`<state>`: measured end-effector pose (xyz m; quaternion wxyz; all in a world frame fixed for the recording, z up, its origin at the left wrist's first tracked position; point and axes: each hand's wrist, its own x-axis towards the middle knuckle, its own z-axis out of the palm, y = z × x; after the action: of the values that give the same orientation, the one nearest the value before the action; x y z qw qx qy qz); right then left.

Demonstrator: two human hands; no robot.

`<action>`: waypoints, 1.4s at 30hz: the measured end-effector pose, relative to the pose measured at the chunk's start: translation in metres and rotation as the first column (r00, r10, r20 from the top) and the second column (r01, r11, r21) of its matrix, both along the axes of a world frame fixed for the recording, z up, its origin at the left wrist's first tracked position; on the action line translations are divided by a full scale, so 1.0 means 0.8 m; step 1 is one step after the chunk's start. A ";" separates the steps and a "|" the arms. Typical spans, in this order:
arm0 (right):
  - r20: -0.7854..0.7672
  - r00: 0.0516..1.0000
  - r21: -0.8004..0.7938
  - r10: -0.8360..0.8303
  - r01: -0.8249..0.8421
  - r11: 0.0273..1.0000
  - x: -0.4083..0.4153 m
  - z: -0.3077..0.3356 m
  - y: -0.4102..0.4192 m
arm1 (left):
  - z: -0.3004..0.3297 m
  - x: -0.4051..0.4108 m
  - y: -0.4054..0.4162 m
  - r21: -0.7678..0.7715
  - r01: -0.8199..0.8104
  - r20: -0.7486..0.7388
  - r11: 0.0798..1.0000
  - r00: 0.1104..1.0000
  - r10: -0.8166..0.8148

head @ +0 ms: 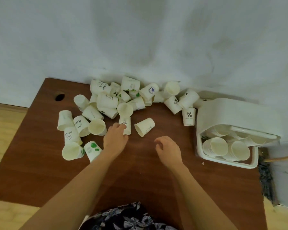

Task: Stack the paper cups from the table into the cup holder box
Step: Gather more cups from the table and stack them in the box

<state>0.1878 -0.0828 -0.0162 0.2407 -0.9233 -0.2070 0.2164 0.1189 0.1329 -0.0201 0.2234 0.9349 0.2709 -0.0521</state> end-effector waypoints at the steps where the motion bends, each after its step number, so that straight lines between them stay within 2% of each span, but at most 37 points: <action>1: -0.011 1.000 -0.013 0.006 -0.006 1.000 0.002 -0.003 0.011 | -0.005 0.004 0.009 -0.012 0.011 0.003 1.000 1.000 -0.011; 8: -0.063 0.996 -0.173 0.063 -0.073 0.982 0.035 -0.029 0.079 | -0.038 0.035 0.046 -0.085 0.090 -0.151 0.992 0.983 -0.103; 13: -0.093 0.990 -0.266 0.109 -0.130 0.955 0.053 -0.056 0.106 | -0.052 0.044 0.048 -0.138 0.094 -0.079 0.986 0.991 -0.105; 18: 0.001 0.997 -0.288 0.081 -0.077 0.954 0.053 -0.061 0.117 | -0.050 0.043 0.052 -0.141 0.059 0.022 0.988 0.998 -0.057; 22: 0.033 0.999 -0.226 -0.043 0.049 0.973 0.050 -0.051 0.109 | -0.034 0.041 0.047 -0.135 0.000 0.057 0.991 0.998 0.008; 25: 0.091 0.981 -0.146 -0.172 0.184 0.972 0.048 -0.040 0.089 | -0.016 0.041 0.035 -0.187 -0.026 0.091 0.982 0.995 0.044; 31: -0.011 0.892 0.070 -0.452 0.452 0.890 0.034 -0.003 0.019 | 0.030 0.041 -0.013 -0.446 -0.164 0.058 0.880 0.976 0.211; 42: 0.029 0.714 0.383 -0.699 0.638 0.668 0.000 0.086 -0.170 | 0.122 0.073 -0.178 -0.592 0.025 0.250 0.805 0.956 0.155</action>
<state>0.1877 -0.2184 0.0525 0.4423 -0.8920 0.0926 -0.0083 0.1770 -0.0092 0.0777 0.5406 0.8068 0.2383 0.0100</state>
